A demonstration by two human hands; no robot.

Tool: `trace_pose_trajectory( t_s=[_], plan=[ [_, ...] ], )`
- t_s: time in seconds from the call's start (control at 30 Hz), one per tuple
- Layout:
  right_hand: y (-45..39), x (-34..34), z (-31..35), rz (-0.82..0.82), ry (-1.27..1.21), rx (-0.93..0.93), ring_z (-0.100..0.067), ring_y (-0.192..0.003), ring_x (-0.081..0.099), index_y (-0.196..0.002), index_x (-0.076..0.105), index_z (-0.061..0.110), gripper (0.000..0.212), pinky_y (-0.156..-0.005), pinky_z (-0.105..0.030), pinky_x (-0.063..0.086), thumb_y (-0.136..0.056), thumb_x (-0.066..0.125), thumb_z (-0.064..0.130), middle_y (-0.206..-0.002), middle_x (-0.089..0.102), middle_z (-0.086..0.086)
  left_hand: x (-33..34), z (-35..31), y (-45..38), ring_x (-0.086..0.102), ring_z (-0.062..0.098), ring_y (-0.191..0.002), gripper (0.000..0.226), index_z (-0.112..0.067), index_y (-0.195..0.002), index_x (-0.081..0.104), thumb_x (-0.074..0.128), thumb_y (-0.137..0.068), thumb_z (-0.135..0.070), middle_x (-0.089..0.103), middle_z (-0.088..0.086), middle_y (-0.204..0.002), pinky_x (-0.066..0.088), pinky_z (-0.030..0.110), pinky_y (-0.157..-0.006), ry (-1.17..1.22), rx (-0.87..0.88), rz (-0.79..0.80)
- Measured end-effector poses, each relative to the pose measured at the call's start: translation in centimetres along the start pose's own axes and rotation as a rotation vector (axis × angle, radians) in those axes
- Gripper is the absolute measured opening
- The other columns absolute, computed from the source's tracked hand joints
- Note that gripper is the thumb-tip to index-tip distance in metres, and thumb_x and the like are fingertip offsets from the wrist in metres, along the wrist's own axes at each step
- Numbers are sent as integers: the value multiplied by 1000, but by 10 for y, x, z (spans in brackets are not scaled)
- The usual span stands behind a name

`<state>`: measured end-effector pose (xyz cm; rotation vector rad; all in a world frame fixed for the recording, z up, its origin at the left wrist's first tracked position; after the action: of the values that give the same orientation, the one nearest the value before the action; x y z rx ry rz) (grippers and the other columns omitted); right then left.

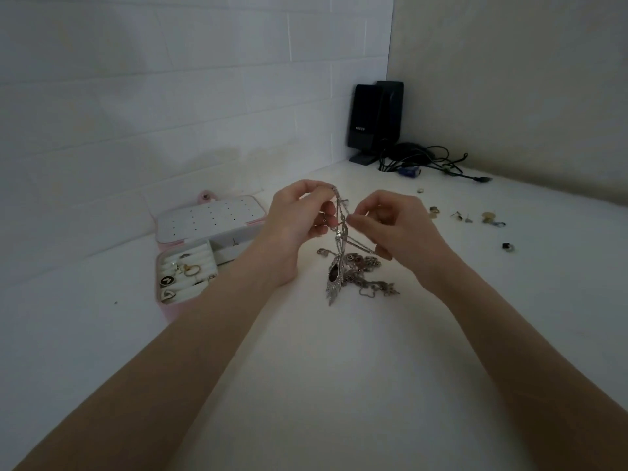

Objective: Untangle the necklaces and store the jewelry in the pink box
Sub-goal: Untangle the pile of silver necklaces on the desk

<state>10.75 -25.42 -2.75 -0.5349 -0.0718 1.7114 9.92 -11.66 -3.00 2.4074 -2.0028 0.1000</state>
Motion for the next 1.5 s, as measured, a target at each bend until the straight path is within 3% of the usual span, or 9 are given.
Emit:
trace_pose_trajectory(
  t_s=[0.13, 0.27, 0.57, 0.8, 0.93, 1.07, 1.23, 1.37, 1.5],
  plan=[
    [1, -5, 0, 3, -117, 24, -12, -43, 37, -79, 61, 8, 9, -41, -24, 37, -87, 64, 12, -48, 48, 0, 0, 5, 0, 50, 7, -46, 12, -16, -77, 59, 61, -87, -22, 51, -7, -50, 50, 20, -55, 108, -79, -4],
    [2, 3, 0, 38, -52, 29, -12, -37, 37, -76, 64, 2, 17, -42, -27, 37, -88, 61, 14, -42, 47, 5, 3, -6, 3, 50, 7, -47, 17, -13, -73, 59, 61, -88, -19, 51, -5, -53, 51, 22, -56, 100, 29, -15],
    [3, -17, -10, -151, -964, 258, -9, -39, 27, -68, 48, 11, 26, -40, -19, 34, -94, 46, 14, -47, 39, 0, -4, -13, 6, 47, 8, -52, 19, -12, -70, 57, 60, -89, -14, 51, -1, -65, 44, 15, -47, 198, 55, -89],
    [4, -20, -23, -233, -910, 349, -14, -43, 36, -63, 49, 7, 52, -47, -22, 43, -97, 37, 44, -57, 52, -7, -2, 3, 3, 40, 6, -42, 27, -14, -69, 57, 55, -92, -26, 51, -3, -62, 29, 15, -34, 114, -113, -28],
    [6, -17, -19, -151, -1100, 380, -19, -50, 41, -65, 56, 3, 69, -54, -23, 47, -92, 28, 60, -67, 62, -13, -6, 12, 1, 30, 4, -31, 31, -14, -67, 51, 49, -93, -30, 43, -4, -53, 23, 13, -32, 204, -212, -29],
    [6, -8, -17, -53, -1038, 396, -21, -51, 48, -73, 61, 1, 75, -58, -27, 53, -91, 25, 64, -85, 68, -19, -3, 14, 2, 25, 4, -30, 36, -14, -67, 51, 43, -93, -38, 41, -7, -44, 19, 13, -31, 167, -256, 42],
    [6, -12, -23, -64, -1060, 407, -29, -87, 61, -68, 60, 3, 67, -83, -40, 53, -94, 29, 56, -98, 70, -18, -1, 20, 1, 30, 5, -39, 51, -10, -71, 58, 41, -90, -54, 46, -3, -54, 17, 14, -30, 149, -304, 132],
    [4, -22, -26, -191, -1302, 369, -19, -57, 50, -67, 60, 4, 55, -59, -26, 48, -96, 35, 43, -74, 61, -12, -7, 19, -3, 37, 6, -40, 49, -9, -73, 61, 40, -92, -51, 50, -2, -59, 22, 13, -30, 103, -287, 110],
    [3, -26, -21, -181, -1275, 307, -9, -43, 36, -97, 64, 4, 48, -43, -17, 38, -98, 32, 39, -98, 71, -10, -7, 15, -4, 55, 9, -52, 51, -11, -79, 67, 33, -95, -46, 68, 1, -73, 32, 11, -36, -1, -249, 133]
  ],
)
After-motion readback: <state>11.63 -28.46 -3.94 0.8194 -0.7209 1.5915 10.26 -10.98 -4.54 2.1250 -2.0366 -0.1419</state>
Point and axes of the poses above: each hand's wrist, its own y-axis away from the middle knuckle, its own x-axis out of the palm, z = x × y, the point moved 8 cm from there along -y, towards the middle knuckle
